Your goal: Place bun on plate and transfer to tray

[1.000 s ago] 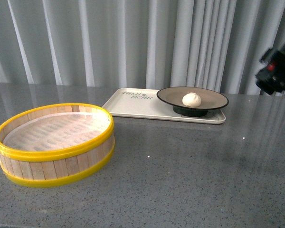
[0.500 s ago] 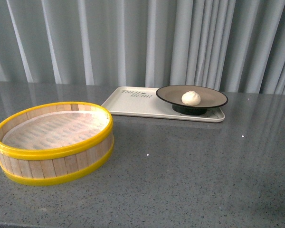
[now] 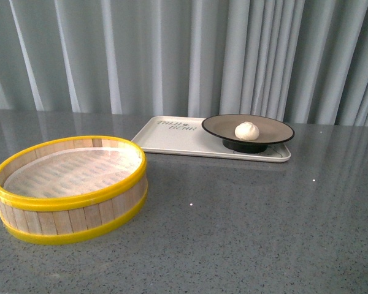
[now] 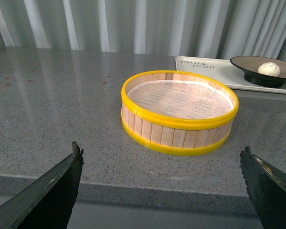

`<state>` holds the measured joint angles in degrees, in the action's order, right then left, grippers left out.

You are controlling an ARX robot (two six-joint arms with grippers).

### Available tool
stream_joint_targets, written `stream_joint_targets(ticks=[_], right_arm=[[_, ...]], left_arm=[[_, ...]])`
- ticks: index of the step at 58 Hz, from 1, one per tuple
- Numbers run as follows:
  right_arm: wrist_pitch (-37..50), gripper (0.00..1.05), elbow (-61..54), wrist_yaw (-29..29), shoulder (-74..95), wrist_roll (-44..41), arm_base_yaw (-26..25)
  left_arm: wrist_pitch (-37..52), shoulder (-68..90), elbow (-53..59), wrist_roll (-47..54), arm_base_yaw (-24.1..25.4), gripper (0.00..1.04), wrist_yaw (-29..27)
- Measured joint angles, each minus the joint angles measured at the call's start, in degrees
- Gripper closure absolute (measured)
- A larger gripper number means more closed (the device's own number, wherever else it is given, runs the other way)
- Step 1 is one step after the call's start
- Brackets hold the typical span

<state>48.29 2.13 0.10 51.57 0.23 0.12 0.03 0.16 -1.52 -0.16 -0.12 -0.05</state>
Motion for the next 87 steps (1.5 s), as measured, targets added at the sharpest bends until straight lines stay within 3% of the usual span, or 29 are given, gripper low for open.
stream_joint_targets(ticks=[20, 78, 83, 87], right_arm=[[-16.87, 1.03, -1.81, -0.02, -19.52, -0.02, -0.02], [-38.29, 1.03, -1.84, -0.02, -41.72, -0.02, -0.02], [-47.50, 1.03, -1.79, -0.13, -48.85, -0.04, -0.02], [-47.95, 1.03, -1.79, -0.13, -51.01, -0.07, -0.04]], left_arm=[[0.00, 0.02, 0.00, 0.00, 0.00, 0.07, 0.02], [0.00, 0.02, 0.00, 0.00, 0.00, 0.07, 0.02], [0.00, 0.02, 0.00, 0.00, 0.00, 0.07, 0.00], [0.00, 0.02, 0.00, 0.00, 0.00, 0.07, 0.00]])
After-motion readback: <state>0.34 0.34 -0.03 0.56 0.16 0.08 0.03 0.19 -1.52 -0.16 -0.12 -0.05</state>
